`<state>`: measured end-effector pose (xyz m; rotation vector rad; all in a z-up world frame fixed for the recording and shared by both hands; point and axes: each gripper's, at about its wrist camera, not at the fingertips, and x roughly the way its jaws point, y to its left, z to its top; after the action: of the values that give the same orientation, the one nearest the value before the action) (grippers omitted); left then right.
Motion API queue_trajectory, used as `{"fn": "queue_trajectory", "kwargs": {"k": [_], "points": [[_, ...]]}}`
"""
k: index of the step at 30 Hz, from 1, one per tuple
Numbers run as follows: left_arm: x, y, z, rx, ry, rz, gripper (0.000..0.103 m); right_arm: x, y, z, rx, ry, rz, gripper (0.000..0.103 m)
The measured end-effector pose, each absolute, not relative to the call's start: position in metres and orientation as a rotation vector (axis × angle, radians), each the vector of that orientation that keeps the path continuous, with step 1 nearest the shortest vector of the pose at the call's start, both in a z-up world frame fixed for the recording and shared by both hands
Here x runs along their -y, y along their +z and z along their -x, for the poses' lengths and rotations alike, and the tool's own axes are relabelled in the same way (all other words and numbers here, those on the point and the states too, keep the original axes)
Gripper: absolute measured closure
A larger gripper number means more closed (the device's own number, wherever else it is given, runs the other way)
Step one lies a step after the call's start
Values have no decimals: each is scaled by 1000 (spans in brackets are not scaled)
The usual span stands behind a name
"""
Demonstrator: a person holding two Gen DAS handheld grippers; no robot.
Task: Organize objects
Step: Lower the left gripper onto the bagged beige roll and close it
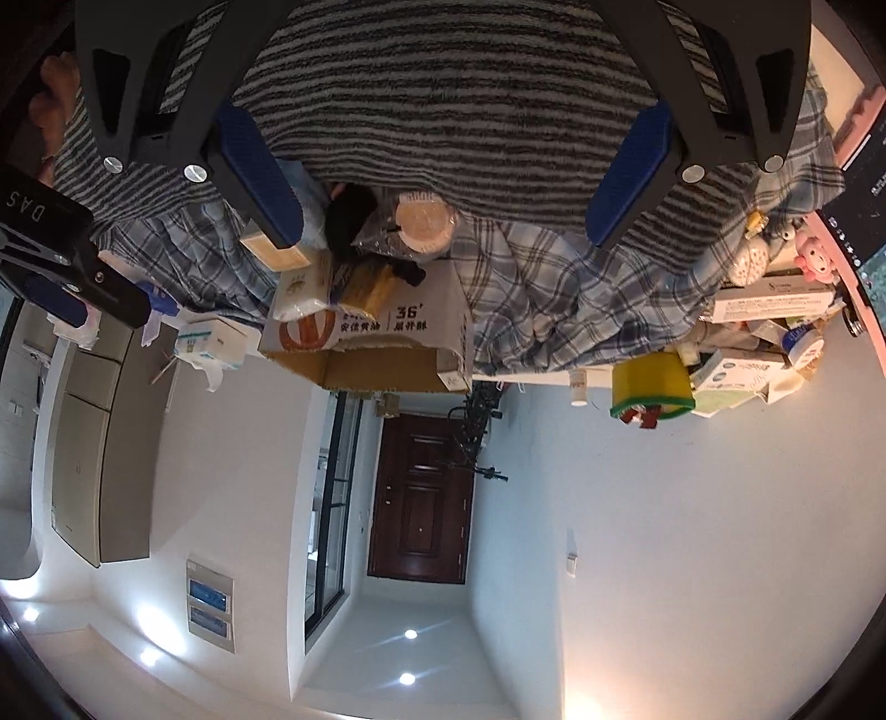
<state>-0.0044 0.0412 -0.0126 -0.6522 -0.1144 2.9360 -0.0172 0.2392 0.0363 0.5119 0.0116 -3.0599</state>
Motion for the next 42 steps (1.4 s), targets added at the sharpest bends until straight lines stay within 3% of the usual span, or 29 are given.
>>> {"fn": "queue_trajectory", "kwargs": {"k": [13,17,22,26,32,34,35,41,42], "points": [[-40,-24,14,142,2906,728,0,-245,21,30,26,-3059,-610,8],[-41,-30,21,146,2856,791,9,-243,19,32,24,-3057,-628,9],[-51,-34,28,108,2813,847,12,-244,14,34,31,-3055,-657,9],[-61,-36,35,100,2768,890,23,-247,9,37,36,-3055,-685,11],[-66,-32,52,73,2768,913,47,-246,5,41,66,-3022,-717,16],[-63,-29,58,52,2780,912,63,-242,4,43,65,-2996,-725,17],[-61,-29,63,63,2767,922,65,-239,3,44,66,-2978,-731,18],[-56,-41,97,85,2680,1060,64,-224,0,50,36,-2947,-742,19],[-58,-42,98,72,2686,1069,55,-224,-1,51,40,-2946,-743,19]]}}
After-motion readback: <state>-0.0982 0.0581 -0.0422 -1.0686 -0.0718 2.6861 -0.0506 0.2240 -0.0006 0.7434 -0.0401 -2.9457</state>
